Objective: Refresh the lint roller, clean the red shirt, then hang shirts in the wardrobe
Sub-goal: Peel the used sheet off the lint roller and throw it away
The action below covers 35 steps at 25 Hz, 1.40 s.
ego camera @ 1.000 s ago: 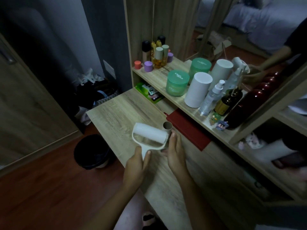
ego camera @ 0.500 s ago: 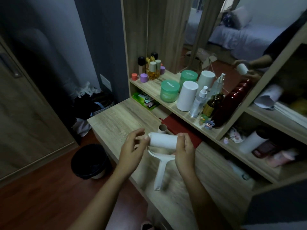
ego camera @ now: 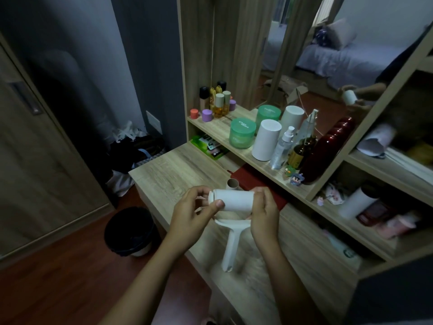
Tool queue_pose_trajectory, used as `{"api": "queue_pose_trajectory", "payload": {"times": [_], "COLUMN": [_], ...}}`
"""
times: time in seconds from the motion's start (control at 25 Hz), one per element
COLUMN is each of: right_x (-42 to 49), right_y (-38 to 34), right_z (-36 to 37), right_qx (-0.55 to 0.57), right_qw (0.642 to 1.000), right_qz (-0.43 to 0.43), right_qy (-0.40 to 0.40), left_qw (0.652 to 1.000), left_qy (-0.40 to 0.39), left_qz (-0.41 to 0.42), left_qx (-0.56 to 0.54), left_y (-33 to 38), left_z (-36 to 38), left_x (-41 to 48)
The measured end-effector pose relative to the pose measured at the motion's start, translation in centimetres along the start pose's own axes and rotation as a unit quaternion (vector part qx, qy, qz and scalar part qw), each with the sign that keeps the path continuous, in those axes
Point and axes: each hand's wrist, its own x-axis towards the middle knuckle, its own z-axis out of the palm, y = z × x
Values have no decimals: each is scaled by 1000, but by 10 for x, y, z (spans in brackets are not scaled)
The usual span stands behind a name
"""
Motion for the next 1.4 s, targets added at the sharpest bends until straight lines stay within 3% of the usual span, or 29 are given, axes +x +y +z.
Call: {"api": "queue_pose_trajectory", "payload": {"times": [0.12,0.36,0.44,0.56,0.92,1.2,1.4], "right_x": [-1,-8,-9,-10,-24,-6,28], "right_y": [-2,12,20,34,97,127,151], "right_z": [1,8,7,6,3,-15,-26], "right_qx": [-1,-15,-30,-49,-67,-163,-192], "right_qw": [1000,999,999,998,981,967,949], "right_qz": [-1,16,23,38,180,180,183], "right_qy": [-23,-33,-36,-34,-22,-73,-170], "left_qw": [998,985,980,986,979,962,960], "left_qy": [-15,35,13,-14,40,-18,-31], "left_qz": [-38,-102,-127,-134,-201,-269,-280], "left_qx": [-43,-131,-150,-95,-14,-46,0], "left_y": [-5,-21,-25,-38,-90,-108,-125], "left_z": [-2,15,19,25,64,83,90], "left_x": [-1,-11,-12,-11,-23,-15,-18]}}
